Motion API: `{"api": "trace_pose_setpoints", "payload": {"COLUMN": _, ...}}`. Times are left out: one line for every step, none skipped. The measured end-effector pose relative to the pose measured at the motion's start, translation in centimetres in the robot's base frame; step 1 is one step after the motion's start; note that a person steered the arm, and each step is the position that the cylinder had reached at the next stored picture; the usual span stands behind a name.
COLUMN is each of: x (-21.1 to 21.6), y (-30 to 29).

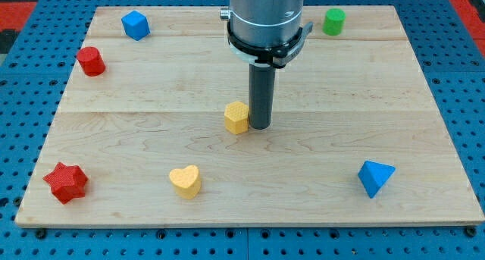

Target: Slide the yellow heart diagonal to the red star

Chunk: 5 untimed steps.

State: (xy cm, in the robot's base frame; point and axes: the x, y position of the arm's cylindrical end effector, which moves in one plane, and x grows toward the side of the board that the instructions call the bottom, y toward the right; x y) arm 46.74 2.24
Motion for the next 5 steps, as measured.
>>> {"api": "trace_pose_setpoints", "payload": {"x": 6.5, "y": -0.2}}
{"api": "trace_pose_setpoints", "payload": {"x": 11.0, "y": -3.6}}
{"api": "trace_pose_setpoints", "payload": {"x": 11.6, "y": -7.9}}
{"api": "trace_pose_setpoints", "payload": {"x": 10.4, "y": -13.8}}
{"api": "trace_pose_setpoints", "payload": {"x": 5.2, "y": -17.0}}
